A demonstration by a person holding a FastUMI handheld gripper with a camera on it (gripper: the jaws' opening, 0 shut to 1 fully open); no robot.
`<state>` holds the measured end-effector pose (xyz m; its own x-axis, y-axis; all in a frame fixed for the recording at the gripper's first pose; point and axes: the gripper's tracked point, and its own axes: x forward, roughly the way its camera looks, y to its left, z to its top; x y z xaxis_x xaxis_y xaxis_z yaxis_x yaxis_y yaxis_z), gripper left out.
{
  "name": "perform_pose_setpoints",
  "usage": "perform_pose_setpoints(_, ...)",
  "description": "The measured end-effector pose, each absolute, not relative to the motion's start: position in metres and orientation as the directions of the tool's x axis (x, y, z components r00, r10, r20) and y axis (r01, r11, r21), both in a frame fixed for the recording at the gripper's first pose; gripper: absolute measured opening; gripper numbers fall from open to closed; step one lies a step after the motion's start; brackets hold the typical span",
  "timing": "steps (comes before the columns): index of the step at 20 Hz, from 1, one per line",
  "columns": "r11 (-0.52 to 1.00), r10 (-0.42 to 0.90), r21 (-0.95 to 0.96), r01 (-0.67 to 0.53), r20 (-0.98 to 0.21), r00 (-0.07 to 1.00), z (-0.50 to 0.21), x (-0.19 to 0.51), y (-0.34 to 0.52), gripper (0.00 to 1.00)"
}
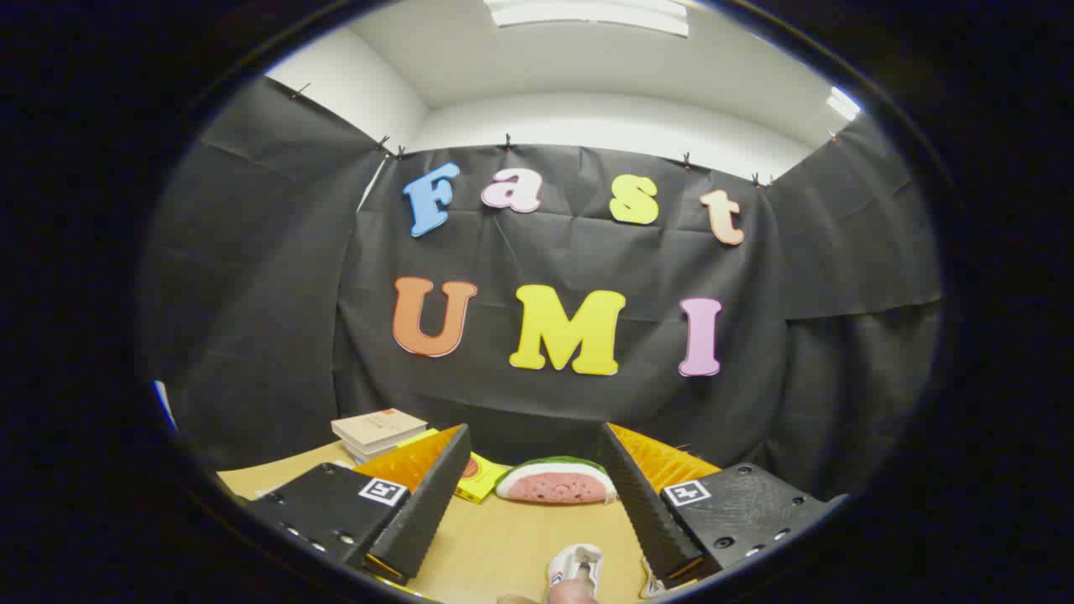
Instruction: Open the storage box then place both shoes into the box .Put the left shoe in first, then the right shoe, with the right side of both shoes facing outward in a uniform manner.
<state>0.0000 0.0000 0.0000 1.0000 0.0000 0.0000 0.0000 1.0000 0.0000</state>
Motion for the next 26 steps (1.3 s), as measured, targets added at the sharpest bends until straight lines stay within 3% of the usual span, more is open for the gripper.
perform_pose_setpoints(26,0.992,0.103,0.081,-0.093,-0.124,0.987,-0.041,0.018,-0.008,0.95)
